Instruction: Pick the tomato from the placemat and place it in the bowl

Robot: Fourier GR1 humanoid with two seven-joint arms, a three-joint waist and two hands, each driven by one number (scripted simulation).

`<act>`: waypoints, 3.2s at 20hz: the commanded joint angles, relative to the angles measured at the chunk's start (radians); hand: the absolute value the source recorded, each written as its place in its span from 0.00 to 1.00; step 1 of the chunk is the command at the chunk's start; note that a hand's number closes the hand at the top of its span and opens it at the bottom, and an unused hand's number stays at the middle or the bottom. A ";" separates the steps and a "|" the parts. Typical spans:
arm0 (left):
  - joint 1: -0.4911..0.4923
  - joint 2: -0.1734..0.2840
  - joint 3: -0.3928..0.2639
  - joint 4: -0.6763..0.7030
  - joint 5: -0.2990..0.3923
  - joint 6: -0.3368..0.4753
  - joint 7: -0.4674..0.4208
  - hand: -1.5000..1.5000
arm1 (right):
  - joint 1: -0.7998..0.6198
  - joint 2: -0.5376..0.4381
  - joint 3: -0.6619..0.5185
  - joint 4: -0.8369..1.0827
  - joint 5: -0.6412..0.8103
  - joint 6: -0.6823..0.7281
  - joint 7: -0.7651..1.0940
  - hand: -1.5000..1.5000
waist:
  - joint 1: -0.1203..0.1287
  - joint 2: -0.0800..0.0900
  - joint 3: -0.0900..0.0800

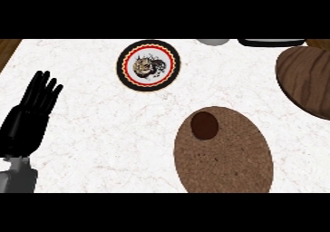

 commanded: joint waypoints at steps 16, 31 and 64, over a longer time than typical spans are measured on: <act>-0.079 -0.051 -0.040 0.002 -0.038 0.013 0.042 0.50 | -0.618 0.142 -0.026 0.894 0.107 -0.001 -0.254 1.00 | 0.063 0.019 0.003; -0.105 -0.043 -0.028 0.013 -0.029 -0.021 0.015 0.50 | -0.836 0.264 0.069 1.334 0.302 -0.042 -0.186 1.00 | 0.114 0.044 0.007; -0.047 -0.067 -0.029 -0.005 -0.032 -0.020 -0.003 0.50 | -0.727 -0.031 -0.359 1.519 -0.116 0.409 -0.381 0.00 | 0.066 0.041 0.018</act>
